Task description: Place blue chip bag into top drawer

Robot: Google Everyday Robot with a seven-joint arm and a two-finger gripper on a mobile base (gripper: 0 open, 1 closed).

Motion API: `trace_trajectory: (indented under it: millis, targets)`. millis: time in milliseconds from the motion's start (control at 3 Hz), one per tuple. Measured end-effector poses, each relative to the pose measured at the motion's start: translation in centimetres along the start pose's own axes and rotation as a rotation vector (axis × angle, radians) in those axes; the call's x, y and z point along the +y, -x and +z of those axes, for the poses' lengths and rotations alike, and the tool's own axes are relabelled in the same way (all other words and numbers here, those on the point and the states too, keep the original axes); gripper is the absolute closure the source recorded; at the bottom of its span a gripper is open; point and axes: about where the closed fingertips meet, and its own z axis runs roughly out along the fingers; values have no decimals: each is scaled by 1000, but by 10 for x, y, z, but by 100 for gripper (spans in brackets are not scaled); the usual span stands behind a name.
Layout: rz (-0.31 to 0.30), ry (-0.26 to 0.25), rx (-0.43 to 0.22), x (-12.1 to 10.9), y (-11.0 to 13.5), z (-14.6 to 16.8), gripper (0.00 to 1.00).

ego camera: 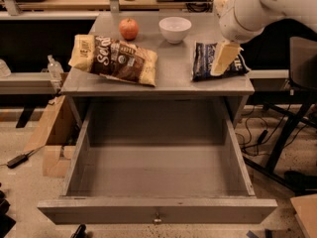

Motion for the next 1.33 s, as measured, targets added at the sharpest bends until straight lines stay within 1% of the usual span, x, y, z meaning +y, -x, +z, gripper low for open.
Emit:
trace_trajectory:
  millis: [333, 667, 1000, 1333]
  targets:
    - [27, 8, -4, -10, -22, 45, 0]
    - [64, 69, -16, -12, -40, 88, 0]
    - [118, 243, -6, 0, -59, 134, 3]
    - [160, 333, 20, 6, -70, 139, 25]
